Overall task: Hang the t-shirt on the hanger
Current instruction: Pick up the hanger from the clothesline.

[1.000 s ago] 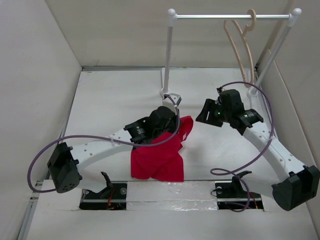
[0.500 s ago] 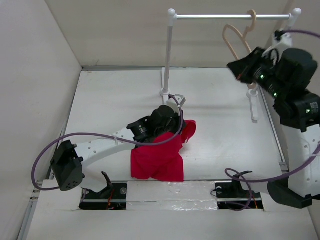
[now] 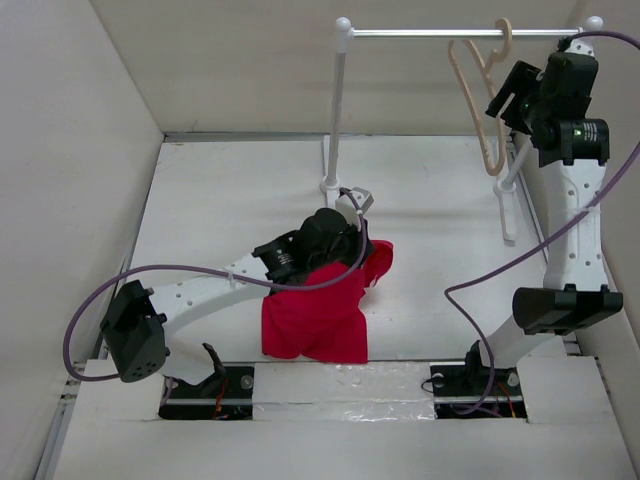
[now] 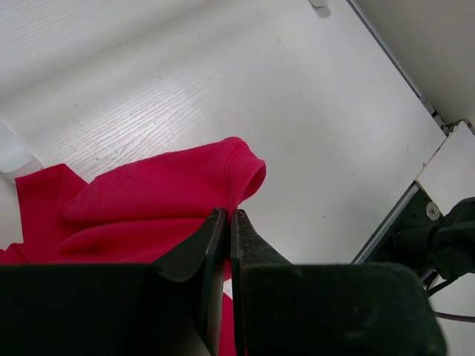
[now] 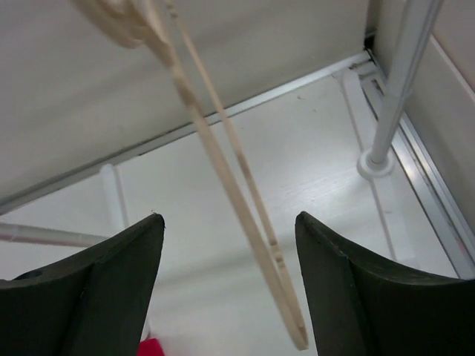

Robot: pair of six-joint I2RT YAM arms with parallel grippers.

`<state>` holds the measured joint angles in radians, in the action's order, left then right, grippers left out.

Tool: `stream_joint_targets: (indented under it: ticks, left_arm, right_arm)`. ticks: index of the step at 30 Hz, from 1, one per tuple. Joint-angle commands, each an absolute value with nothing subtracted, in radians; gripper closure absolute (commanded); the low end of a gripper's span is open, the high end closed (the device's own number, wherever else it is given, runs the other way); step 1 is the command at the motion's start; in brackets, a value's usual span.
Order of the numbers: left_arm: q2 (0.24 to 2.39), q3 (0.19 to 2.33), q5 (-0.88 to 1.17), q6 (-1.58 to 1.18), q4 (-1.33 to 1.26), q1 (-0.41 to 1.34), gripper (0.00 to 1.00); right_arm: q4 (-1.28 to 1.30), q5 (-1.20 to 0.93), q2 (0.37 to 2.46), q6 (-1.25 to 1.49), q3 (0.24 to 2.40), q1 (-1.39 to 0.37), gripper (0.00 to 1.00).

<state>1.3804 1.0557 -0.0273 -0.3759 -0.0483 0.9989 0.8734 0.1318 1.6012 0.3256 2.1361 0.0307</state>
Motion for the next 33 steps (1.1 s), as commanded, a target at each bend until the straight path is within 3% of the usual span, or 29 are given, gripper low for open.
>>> stream_joint_targets:
  ticks: [1,7,11,13,17,27,33]
  left_arm:
    - [1.344,1.071,-0.006,-0.339,-0.095,0.992,1.0]
    - [1.35,1.054,0.037,-0.336,-0.104,0.992,1.0]
    - [1.354,1.051,0.041,-0.337,-0.104,0.992,1.0]
    - [1.358,1.051,0.044,-0.337,-0.104,0.992,1.0]
    - [1.359,1.052,0.046,-0.337,-0.109,0.992,1.0]
    - [1.367,1.08,0.029,-0.324,-0.104,0.992,1.0]
    - [1.373,1.106,0.058,-0.322,-0.11,0.914,1.0]
  right_arm:
    - [0.841,0.159,1.571,0.295,2.102,0.043,0.25]
    - [0.776,0.15,1.565,0.316,1.988,0.052,0.43]
    - [0.761,0.143,1.571,0.319,1.982,0.052,0.69]
    - [0.758,0.143,1.578,0.318,1.996,0.061,0.75]
    - [0.773,0.127,1.595,0.319,2.049,0.061,0.99]
    - [0.69,0.017,1.533,0.282,2.065,0.07,1.0]
    - [0.568,-0.102,1.404,0.314,1.855,0.071,1.0]
